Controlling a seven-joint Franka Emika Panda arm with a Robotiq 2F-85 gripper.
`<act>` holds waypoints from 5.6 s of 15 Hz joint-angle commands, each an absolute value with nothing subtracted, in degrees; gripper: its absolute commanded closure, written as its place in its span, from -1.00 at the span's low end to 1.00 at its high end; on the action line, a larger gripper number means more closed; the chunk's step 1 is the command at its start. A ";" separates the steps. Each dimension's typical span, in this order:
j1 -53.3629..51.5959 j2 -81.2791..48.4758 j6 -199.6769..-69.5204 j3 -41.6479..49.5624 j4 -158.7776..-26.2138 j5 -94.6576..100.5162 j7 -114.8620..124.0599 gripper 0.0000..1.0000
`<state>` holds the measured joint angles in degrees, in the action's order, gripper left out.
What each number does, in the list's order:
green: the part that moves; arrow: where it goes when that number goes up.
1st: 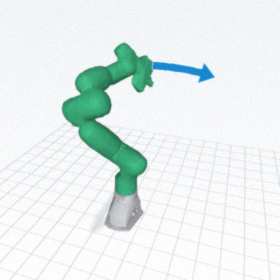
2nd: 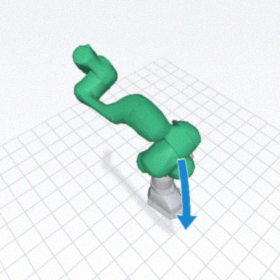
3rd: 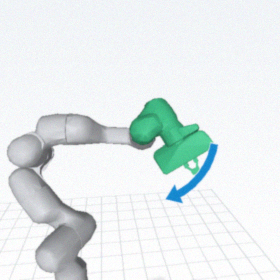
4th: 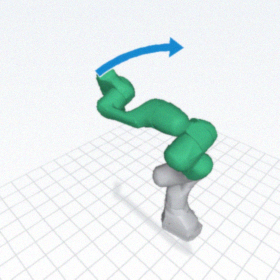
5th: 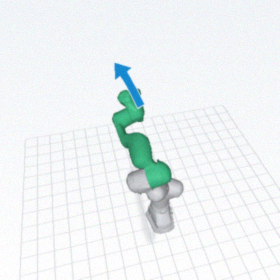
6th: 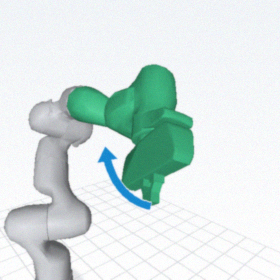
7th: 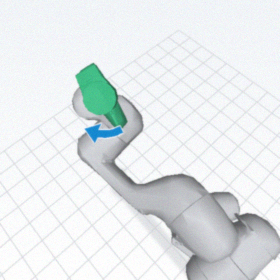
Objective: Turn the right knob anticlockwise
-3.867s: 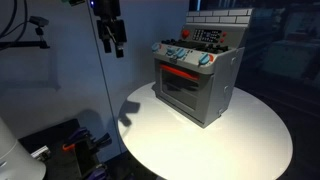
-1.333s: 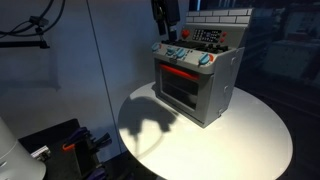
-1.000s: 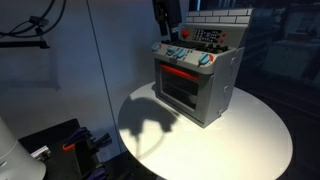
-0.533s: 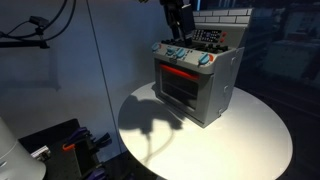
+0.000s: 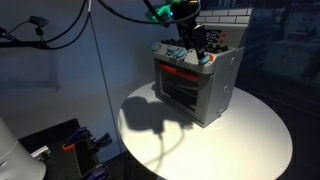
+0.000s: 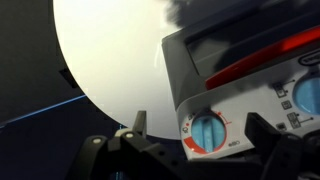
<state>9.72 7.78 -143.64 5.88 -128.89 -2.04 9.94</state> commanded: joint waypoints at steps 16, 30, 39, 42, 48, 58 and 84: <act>7.95 3.42 -151.46 6.12 -127.96 -2.29 9.17 -1.00; 7.83 2.58 -153.17 6.62 -127.50 -2.65 8.88 -0.36; 7.97 2.15 -154.06 7.11 -126.56 -2.61 9.16 -0.13; 7.97 1.88 -154.23 7.18 -126.39 -2.67 9.12 -0.16; 7.92 1.05 -154.24 7.23 -125.80 -2.79 9.06 0.05; 7.50 0.86 -154.48 7.24 -125.62 -2.65 9.09 0.87; 8.82 3.96 -156.73 7.68 -128.42 26.94 6.11 0.89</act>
<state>6.92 2.13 -155.64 6.42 -127.94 21.89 8.41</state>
